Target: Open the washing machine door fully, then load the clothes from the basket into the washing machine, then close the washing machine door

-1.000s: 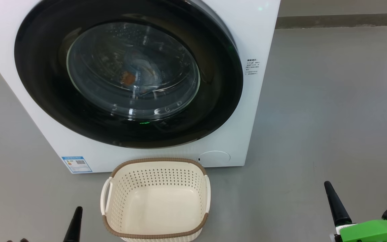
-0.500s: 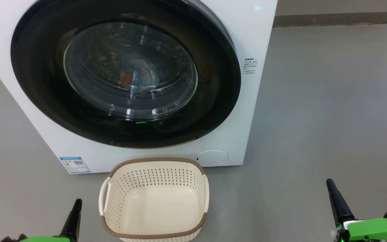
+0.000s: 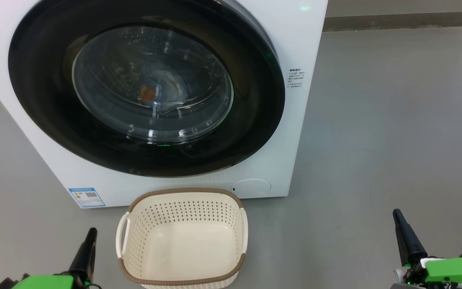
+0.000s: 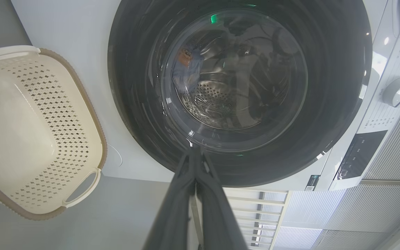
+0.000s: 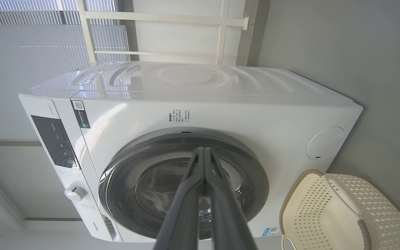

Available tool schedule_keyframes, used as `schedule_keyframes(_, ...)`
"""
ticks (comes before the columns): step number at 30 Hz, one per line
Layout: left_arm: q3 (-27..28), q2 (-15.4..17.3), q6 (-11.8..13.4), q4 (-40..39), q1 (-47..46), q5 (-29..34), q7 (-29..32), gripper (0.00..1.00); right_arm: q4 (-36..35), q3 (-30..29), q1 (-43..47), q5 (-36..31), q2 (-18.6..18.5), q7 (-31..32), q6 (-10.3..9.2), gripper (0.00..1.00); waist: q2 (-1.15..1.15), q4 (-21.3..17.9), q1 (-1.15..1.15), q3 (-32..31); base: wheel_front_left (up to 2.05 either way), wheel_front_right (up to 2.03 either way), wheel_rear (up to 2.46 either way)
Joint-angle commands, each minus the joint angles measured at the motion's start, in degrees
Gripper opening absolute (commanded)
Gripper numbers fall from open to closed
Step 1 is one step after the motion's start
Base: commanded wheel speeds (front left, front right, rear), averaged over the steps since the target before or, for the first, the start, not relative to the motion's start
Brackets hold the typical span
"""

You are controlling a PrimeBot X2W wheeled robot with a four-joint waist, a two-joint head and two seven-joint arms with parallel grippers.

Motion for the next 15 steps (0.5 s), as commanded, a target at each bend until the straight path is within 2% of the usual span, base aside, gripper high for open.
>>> schedule_keyframes(1, 2.18, 1.06, -0.58, -0.99, -2.95, -1.32, 0.54, 0.0, -1.28, 0.94, -3.29, 1.72, -0.19, 0.58, -0.05, 0.0, 0.0, -0.04, 0.0, 0.01, 0.0, 0.0, 0.0)
schedule_keyframes(15, 2.2, 1.04, -0.58, -0.99, -2.95, -1.3, 0.56, 0.0, -1.27, 0.73, -3.31, 1.54, -0.03, 0.76, -0.05, 0.0, 0.0, -0.04, -0.01, 0.01, 0.0, 0.0, 0.0)
